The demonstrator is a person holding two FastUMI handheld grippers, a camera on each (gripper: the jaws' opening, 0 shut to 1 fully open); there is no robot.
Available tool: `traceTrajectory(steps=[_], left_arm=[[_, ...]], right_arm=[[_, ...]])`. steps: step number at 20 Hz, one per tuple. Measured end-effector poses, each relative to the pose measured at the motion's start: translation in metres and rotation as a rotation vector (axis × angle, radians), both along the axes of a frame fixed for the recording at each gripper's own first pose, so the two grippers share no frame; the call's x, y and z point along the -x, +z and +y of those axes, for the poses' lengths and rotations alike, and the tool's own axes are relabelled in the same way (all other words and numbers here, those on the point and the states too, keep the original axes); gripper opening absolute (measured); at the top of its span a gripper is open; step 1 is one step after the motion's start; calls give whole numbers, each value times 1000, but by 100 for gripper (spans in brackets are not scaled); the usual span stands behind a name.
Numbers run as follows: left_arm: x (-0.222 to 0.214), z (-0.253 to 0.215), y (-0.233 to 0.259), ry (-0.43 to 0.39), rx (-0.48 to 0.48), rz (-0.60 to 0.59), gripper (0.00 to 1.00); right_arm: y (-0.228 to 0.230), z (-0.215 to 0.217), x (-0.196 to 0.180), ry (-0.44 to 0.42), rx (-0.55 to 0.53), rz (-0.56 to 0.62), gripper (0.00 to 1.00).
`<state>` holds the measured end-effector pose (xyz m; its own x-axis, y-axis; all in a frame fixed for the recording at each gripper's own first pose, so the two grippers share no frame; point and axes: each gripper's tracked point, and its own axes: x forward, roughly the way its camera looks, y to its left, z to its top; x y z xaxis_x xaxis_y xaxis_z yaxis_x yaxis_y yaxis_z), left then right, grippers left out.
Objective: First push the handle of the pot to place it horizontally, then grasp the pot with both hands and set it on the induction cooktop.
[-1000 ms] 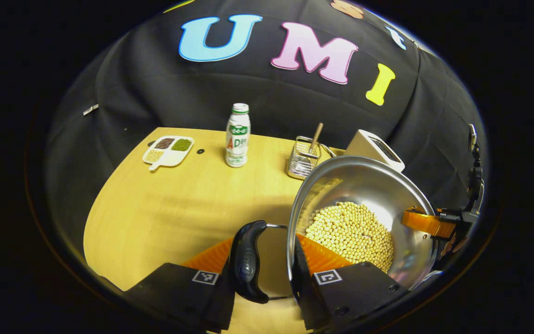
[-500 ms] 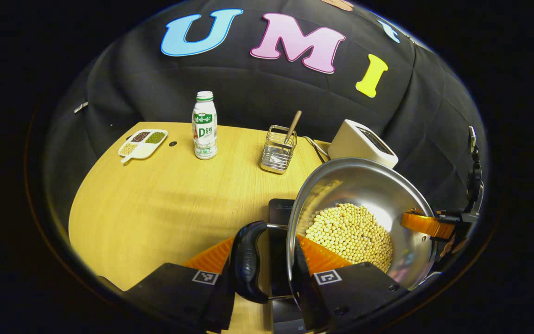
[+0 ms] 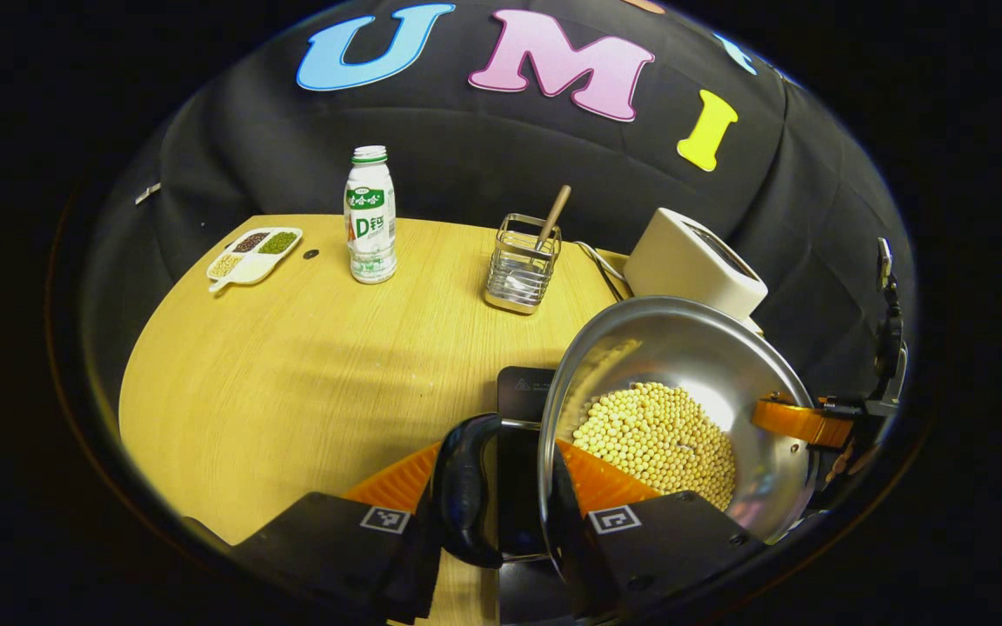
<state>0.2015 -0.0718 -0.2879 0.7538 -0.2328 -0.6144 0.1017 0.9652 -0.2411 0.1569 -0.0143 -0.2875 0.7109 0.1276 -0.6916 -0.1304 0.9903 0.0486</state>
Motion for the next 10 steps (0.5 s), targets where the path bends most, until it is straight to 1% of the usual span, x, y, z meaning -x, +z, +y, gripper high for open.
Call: traceTrajectory(steps=[2,3,4,6,8,9,10], left_arm=[[0,0,-7,-2,2,10,60],[2,0,-12,-1,5,15,60],[-2,-1,-8,-1,1,-16,60],[-3,-1,-7,-18,-32,-21,60],[-2,-1,-9,-17,-19,-8,61],[-2,-1,-10,-12,-16,-6,62],[-1,-1,-11,-13,-21,-2,62]], right_arm=[[-8,0,-1,7,2,14,63],[-13,-1,-1,11,0,24,59],[-9,-1,1,12,-17,20,64],[-17,-2,0,0,-42,25,63],[-16,-2,0,9,-41,12,63],[-15,-3,-1,16,-46,3,65],[-14,-2,-2,15,-62,0,65]])
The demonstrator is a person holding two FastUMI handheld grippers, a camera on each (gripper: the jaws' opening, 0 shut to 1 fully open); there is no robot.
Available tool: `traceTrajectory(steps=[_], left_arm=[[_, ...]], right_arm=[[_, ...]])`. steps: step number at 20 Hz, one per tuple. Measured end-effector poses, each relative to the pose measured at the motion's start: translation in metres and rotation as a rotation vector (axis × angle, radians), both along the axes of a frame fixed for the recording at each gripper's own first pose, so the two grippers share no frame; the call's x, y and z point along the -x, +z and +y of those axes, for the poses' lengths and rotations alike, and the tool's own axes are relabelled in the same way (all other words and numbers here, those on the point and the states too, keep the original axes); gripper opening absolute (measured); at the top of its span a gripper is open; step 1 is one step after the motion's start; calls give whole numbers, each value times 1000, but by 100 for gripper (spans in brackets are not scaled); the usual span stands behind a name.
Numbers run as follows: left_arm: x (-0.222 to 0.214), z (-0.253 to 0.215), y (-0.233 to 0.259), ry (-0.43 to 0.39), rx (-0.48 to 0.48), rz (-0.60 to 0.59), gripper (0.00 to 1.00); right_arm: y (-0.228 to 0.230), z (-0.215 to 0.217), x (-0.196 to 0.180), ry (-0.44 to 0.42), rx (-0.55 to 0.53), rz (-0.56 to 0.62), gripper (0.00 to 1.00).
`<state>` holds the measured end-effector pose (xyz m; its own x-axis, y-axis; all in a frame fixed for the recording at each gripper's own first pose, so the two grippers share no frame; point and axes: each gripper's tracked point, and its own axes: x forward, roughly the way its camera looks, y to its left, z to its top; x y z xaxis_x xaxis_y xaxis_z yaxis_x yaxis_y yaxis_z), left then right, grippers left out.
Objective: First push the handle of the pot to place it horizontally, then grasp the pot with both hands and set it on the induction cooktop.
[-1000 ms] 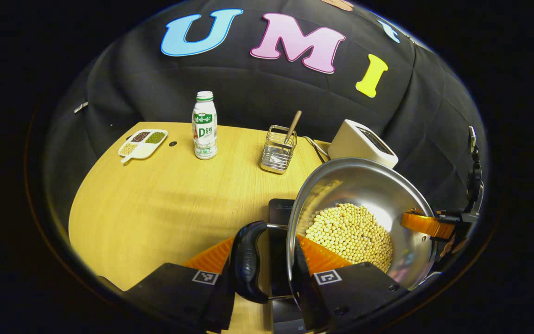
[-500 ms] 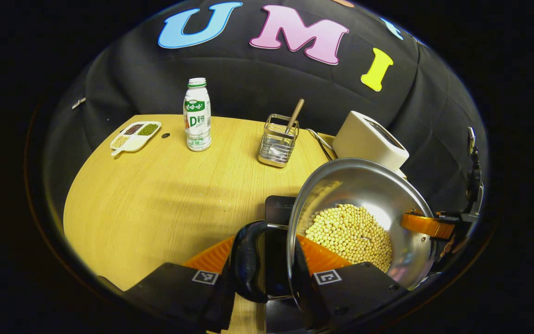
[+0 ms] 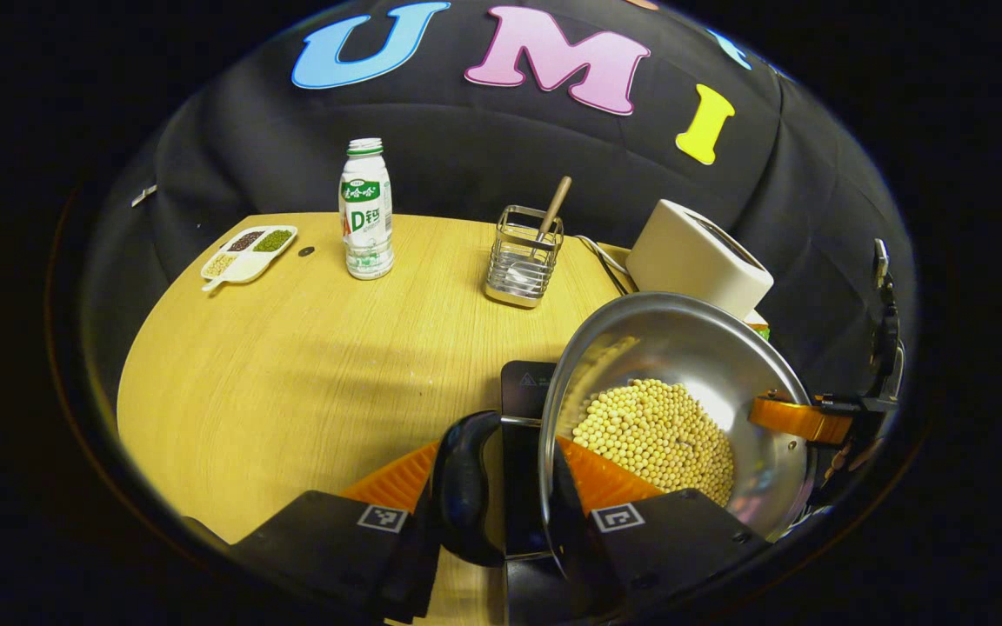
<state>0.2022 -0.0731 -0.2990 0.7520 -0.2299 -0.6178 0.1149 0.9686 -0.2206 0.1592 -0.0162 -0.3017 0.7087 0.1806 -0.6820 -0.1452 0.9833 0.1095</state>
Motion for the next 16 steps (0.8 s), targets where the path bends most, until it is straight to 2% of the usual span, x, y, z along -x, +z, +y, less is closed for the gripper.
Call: traceTrajectory(steps=[4,5,6,9,10,13,14,15,16], left_arm=[[3,0,-2,9,-3,26,64],[4,0,-2,18,6,34,64],[5,0,-2,22,11,42,64],[6,-1,-2,25,9,49,65],[5,-1,-2,26,6,51,65],[6,6,-4,52,-29,61,69],[9,8,-4,58,-42,64,73],[12,12,-3,72,-63,64,85],[14,18,1,82,-81,59,87]], right_arm=[[-1,2,3,-6,-71,26,65],[0,3,3,-6,-84,31,60],[-2,5,5,4,-94,38,61],[-1,5,10,27,-81,43,60],[0,5,11,29,-74,37,68],[-1,0,13,23,-38,36,71],[1,-4,15,18,-25,32,82],[3,-7,15,7,-10,21,82],[10,-11,18,0,-4,7,99]])
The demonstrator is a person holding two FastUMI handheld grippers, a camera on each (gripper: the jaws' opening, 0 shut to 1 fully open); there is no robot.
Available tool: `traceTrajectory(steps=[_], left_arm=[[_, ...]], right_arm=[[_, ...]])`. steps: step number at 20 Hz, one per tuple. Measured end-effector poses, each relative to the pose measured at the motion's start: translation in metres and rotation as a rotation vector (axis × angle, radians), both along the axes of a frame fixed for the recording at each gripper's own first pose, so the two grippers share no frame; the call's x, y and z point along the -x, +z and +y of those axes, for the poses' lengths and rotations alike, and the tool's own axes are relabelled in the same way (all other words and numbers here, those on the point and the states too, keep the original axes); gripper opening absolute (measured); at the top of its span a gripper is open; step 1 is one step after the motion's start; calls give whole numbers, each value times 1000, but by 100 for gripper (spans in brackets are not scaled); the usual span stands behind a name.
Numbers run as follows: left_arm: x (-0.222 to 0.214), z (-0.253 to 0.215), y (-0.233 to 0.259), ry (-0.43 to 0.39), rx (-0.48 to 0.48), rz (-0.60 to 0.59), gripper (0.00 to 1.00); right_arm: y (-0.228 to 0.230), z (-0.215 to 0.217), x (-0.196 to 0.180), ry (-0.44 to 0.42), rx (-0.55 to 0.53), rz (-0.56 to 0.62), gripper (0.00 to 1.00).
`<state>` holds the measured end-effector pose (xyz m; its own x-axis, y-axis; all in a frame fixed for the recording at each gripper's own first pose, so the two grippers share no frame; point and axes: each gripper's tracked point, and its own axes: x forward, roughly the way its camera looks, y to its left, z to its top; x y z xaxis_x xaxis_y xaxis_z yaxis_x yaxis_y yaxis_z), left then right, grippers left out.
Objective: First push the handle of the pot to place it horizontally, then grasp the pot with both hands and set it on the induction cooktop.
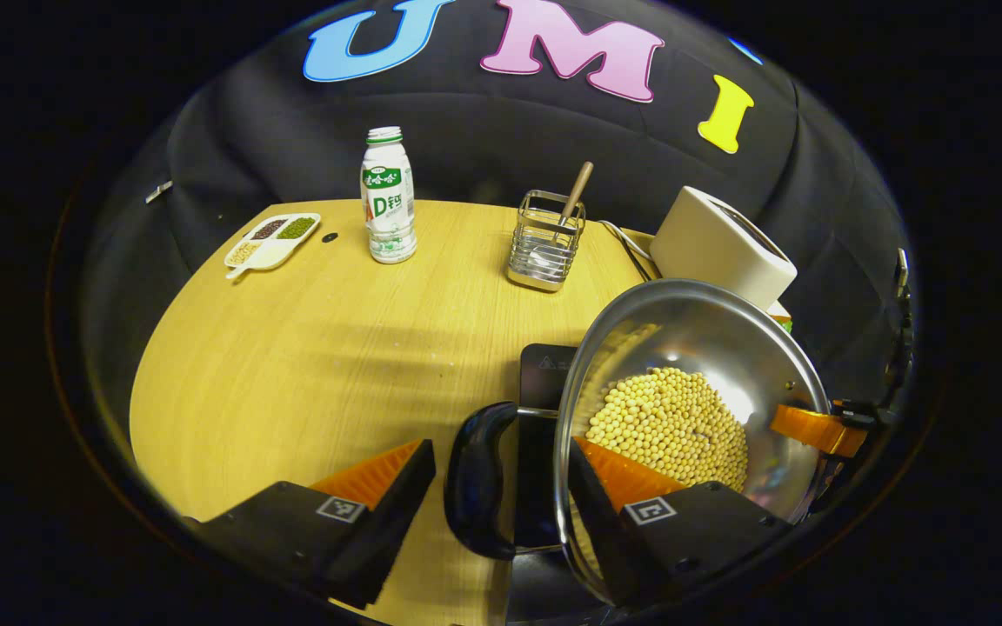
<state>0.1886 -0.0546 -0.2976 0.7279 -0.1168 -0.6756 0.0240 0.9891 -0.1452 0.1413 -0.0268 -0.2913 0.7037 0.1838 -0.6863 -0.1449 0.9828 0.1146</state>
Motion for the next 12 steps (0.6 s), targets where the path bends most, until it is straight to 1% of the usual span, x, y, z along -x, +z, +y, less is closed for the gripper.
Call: traceTrajectory(steps=[1,5,8,10,12], left_arm=[[3,2,4,6,-6,-15,99],[27,11,43,5,-26,-94,99],[47,20,85,1,-53,-190,98],[60,21,118,-23,-48,-262,95],[73,27,154,-40,-55,-352,96]], right_arm=[[5,-3,2,-11,9,-16,99],[46,-16,20,-59,60,-117,99],[88,-19,42,-95,86,-205,98],[121,-17,55,-116,93,-292,99],[156,-18,70,-128,126,-395,99]])
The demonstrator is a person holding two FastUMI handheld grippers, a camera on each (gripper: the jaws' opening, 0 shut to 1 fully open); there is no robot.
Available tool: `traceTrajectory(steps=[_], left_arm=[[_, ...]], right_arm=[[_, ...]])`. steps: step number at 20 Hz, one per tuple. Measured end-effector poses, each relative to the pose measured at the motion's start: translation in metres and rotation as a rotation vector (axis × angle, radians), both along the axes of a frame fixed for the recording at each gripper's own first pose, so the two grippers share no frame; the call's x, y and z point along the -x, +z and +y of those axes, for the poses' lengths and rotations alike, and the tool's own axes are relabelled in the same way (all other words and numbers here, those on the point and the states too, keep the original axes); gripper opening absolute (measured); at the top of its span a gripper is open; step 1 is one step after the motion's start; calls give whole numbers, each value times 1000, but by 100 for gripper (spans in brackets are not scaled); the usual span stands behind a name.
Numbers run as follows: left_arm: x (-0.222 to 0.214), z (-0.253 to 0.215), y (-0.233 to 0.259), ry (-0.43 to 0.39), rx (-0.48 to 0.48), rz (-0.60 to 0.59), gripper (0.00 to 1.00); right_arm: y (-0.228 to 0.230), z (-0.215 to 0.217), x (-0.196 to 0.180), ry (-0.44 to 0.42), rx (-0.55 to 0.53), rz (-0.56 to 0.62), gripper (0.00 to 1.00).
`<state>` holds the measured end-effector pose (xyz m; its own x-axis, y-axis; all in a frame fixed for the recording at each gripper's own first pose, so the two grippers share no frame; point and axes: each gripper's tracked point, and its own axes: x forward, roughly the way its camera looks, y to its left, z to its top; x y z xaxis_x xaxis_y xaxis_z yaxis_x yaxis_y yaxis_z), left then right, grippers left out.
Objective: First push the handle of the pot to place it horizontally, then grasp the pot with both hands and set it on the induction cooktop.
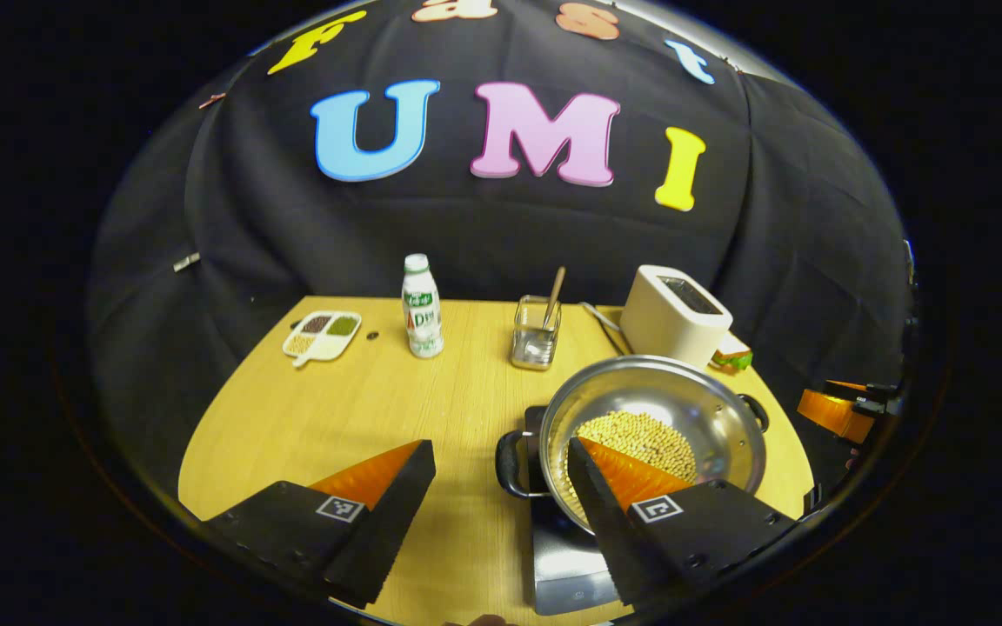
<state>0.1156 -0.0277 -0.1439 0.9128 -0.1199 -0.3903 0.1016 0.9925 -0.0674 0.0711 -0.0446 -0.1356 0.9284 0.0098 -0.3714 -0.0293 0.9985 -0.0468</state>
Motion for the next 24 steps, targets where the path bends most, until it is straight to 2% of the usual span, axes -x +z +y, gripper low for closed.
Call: traceTrajectory(steps=[4,8,10,13,14,17,18,22,24], left_arm=[[43,9,54,-23,10,-158,95],[95,34,72,35,32,-230,95],[115,41,75,49,51,-271,95],[145,51,71,72,146,-319,95],[154,57,68,85,149,-332,95],[180,80,61,170,84,-364,95],[187,70,58,179,80,-379,95],[209,66,53,218,120,-394,98],[215,65,49,241,137,-392,95]], right_arm=[[52,16,38,12,51,-141,99],[87,41,75,41,4,-237,98],[88,50,90,83,10,-263,98],[87,39,110,60,66,-302,99],[89,40,117,59,58,-317,98],[97,36,139,38,0,-373,98],[98,34,144,29,-13,-384,98],[86,16,169,-28,-24,-346,98],[84,10,177,-37,-16,-345,98]])
